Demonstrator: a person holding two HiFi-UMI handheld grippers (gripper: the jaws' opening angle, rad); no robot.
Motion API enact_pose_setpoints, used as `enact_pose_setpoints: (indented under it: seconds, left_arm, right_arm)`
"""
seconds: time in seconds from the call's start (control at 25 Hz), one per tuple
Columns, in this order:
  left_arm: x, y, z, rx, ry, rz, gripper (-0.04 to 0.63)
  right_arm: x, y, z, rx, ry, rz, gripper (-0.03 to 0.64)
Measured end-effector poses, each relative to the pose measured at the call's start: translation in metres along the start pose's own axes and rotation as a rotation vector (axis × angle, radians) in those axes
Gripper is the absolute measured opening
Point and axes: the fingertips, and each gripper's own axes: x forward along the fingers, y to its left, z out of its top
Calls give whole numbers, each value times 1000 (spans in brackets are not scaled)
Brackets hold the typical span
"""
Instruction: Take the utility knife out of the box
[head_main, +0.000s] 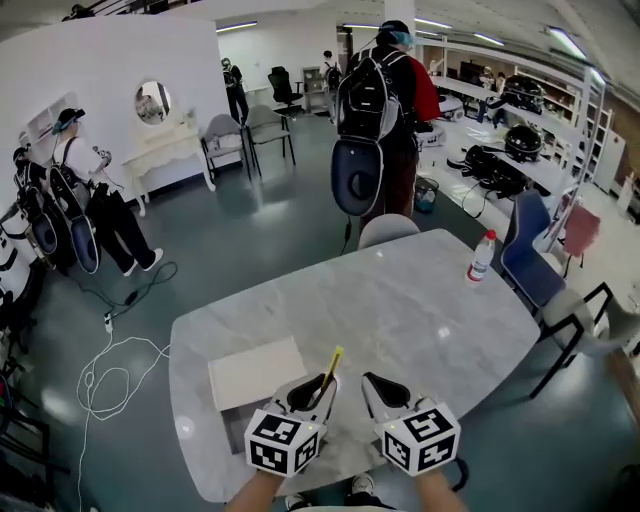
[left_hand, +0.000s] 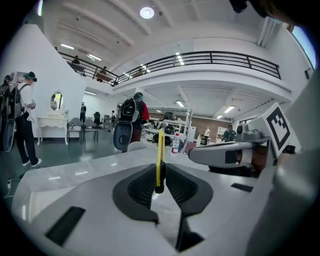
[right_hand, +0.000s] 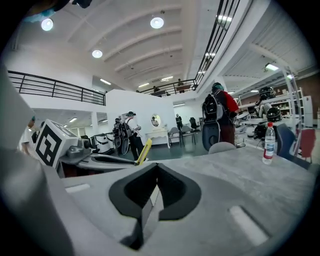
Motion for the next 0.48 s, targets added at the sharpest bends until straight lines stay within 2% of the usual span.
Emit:
enact_pose_setpoints:
  seconds: [0.48]
  left_arm:
    - [15,-43,-3,53,17,-161,57]
  right_arm:
    - [-47,-18,-9,44,-40,-173,5]
